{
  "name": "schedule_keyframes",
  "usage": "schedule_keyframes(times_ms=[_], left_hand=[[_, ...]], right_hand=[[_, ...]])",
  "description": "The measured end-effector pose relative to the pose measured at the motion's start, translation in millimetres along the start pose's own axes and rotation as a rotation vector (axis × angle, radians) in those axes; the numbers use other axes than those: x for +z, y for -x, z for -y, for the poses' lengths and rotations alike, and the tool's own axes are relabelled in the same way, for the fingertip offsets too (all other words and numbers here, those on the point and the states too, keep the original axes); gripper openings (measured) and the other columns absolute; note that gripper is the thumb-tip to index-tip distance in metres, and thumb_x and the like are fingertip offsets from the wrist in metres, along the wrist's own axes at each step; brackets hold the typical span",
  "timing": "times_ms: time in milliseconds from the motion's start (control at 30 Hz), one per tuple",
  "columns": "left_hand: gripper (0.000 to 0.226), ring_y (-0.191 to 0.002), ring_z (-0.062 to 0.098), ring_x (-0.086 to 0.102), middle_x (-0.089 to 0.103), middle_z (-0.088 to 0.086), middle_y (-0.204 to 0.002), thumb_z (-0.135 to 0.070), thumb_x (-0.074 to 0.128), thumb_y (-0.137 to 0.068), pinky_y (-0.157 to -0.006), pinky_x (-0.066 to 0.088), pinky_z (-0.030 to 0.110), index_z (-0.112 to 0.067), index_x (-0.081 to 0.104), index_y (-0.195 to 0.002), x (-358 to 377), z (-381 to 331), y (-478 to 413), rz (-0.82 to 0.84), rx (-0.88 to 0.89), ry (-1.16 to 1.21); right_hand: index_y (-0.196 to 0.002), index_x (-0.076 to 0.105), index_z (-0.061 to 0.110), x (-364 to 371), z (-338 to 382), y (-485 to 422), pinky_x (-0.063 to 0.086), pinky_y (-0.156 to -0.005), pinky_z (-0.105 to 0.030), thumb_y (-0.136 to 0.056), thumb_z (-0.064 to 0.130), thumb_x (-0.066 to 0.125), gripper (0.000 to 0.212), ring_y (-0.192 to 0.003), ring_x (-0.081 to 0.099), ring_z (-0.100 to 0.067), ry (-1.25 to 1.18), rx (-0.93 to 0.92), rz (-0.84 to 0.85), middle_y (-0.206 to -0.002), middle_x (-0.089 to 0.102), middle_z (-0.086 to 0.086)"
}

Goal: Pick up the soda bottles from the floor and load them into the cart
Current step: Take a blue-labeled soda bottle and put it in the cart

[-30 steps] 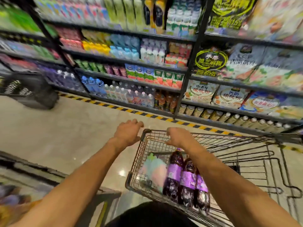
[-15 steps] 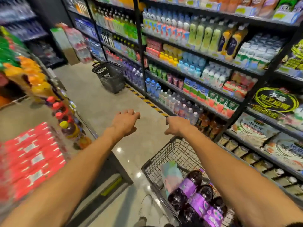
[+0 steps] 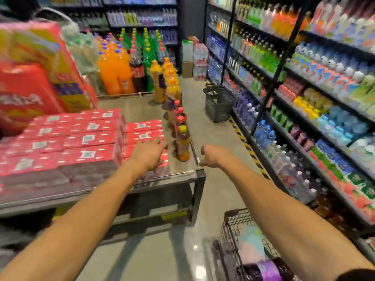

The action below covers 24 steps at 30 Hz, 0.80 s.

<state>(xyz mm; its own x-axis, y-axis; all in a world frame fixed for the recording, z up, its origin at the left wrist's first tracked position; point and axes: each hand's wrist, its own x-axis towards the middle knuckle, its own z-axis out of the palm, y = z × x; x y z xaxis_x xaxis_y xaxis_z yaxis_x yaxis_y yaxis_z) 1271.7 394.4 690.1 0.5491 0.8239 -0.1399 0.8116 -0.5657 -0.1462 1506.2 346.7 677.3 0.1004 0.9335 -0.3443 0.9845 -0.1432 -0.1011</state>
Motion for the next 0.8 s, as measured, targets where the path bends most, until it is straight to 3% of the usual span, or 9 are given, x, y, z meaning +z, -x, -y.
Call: schedule_keyframes(times_ms=[200,300,567,800], left_hand=[[0.050,-0.123,0.033,0.055,0.053,0.006,-0.139,-0.037,0.062,-0.094,-0.096,0.046,0.046,-0.026,0.047,-0.140,24.1,104.0,73.0,0.030,-0.212,0.050],[0.053,-0.125,0.033,0.053,0.053,0.008,-0.140,-0.036,0.063,-0.095,-0.097,0.046,0.047,-0.025,0.044,-0.143,31.9,151.9,107.8,0.054,-0.295,0.066],[0.058,-0.127,0.034,0.048,0.048,0.008,-0.139,-0.040,0.065,-0.093,-0.097,0.048,0.047,-0.023,0.044,-0.143,55.5,258.9,216.1,0.024,-0.569,0.044],[0.055,-0.125,0.032,0.050,0.050,0.006,-0.136,-0.042,0.064,-0.090,-0.094,0.048,0.046,-0.024,0.046,-0.139,86.0,331.2,322.1,0.063,-0.902,0.036]], right_hand=[[-0.129,0.062,0.023,0.3,142.2,-16.5,0.054,-0.094,-0.042,-0.090,0.054,0.066,0.050,-0.117,0.065,-0.035,0.066,-0.254,0.000,-0.131,0.067,-0.007],[-0.125,0.064,0.021,1.3,208.7,-24.1,0.051,-0.086,-0.038,-0.090,0.045,0.069,0.042,-0.113,0.066,-0.034,0.123,-0.337,-0.001,-0.127,0.069,-0.008],[-0.126,0.061,0.016,11.0,376.4,-32.8,0.053,-0.086,-0.038,-0.093,0.041,0.069,0.042,-0.115,0.065,-0.033,0.221,-0.642,-0.029,-0.126,0.067,-0.011],[-0.122,0.065,0.015,31.5,525.7,-33.5,0.057,-0.082,-0.038,-0.089,0.035,0.070,0.039,-0.105,0.068,-0.032,0.298,-0.958,0.016,-0.120,0.071,-0.008]])
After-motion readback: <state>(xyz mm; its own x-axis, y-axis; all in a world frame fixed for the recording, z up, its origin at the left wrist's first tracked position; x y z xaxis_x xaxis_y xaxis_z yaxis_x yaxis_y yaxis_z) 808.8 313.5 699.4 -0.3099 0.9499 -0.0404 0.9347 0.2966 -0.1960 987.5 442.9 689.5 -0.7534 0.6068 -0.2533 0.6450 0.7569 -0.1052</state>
